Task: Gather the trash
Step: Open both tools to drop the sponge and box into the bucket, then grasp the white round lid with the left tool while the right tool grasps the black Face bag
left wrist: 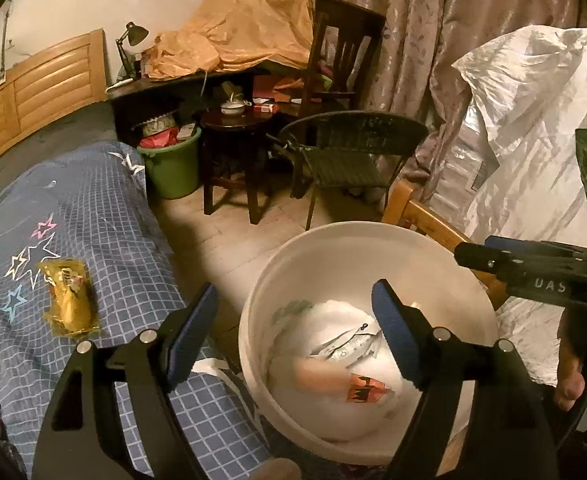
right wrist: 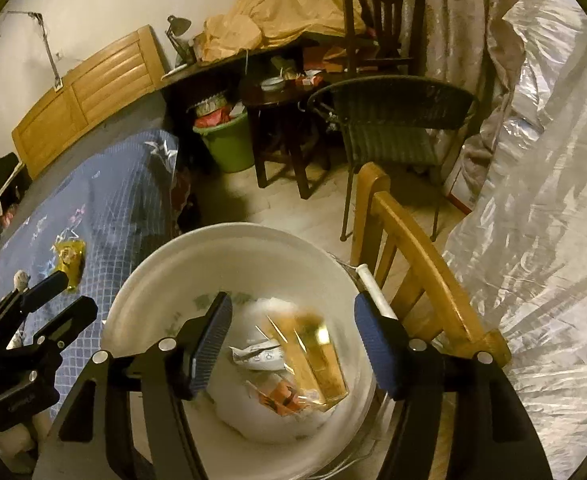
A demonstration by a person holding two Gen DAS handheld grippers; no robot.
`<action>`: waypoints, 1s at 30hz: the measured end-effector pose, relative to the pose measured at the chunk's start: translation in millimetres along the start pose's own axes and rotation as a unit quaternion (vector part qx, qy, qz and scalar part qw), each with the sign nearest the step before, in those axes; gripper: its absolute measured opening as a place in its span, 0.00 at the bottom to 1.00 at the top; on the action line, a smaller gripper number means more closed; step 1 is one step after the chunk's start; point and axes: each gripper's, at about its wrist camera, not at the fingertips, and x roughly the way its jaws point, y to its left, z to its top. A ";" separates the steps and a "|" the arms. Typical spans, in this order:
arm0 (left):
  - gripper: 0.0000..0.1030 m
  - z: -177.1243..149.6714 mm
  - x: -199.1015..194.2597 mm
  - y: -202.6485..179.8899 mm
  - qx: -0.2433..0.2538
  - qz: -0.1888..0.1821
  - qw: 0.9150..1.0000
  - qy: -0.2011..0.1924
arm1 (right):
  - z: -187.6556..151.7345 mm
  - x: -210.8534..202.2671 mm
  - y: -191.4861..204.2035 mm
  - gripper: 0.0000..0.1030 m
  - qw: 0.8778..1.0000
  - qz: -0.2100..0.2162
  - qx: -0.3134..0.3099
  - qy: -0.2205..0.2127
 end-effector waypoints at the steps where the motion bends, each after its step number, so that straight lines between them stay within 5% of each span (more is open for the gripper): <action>1: 0.74 -0.2 -1.8 0.7 0.000 0.000 1.000 -0.001 | -0.5 -2.7 0.4 0.63 1.000 -0.001 0.001 -0.004; 6: 0.74 -3.6 -18.7 5.2 0.002 -0.002 1.000 -0.010 | -4.1 -25.5 10.5 0.63 0.999 -0.003 -0.009 -0.032; 9: 0.74 -13.6 -43.2 10.7 0.013 -0.003 1.000 -0.025 | -10.7 -57.0 32.2 0.63 0.996 0.001 -0.032 -0.086; 13: 0.74 -41.4 -81.6 33.7 0.025 0.004 0.999 -0.037 | -42.3 -99.8 87.1 0.72 0.981 0.019 -0.082 -0.177; 16: 0.74 -71.2 -110.5 68.6 0.016 0.038 0.998 -0.037 | -71.0 -109.9 133.3 0.75 0.972 0.052 -0.115 -0.201; 20: 0.74 -115.2 -148.8 130.4 -0.035 0.097 0.994 -0.027 | -108.8 -100.9 194.2 0.77 0.964 0.109 -0.161 -0.180; 25: 0.74 -177.2 -203.7 206.3 -0.120 0.177 0.977 -0.017 | -146.5 -75.7 261.9 0.77 0.953 0.182 -0.216 -0.111; 30: 0.74 -229.9 -228.6 275.1 -0.207 0.221 0.953 0.021 | -180.6 -57.9 334.9 0.77 0.911 0.251 -0.322 -0.051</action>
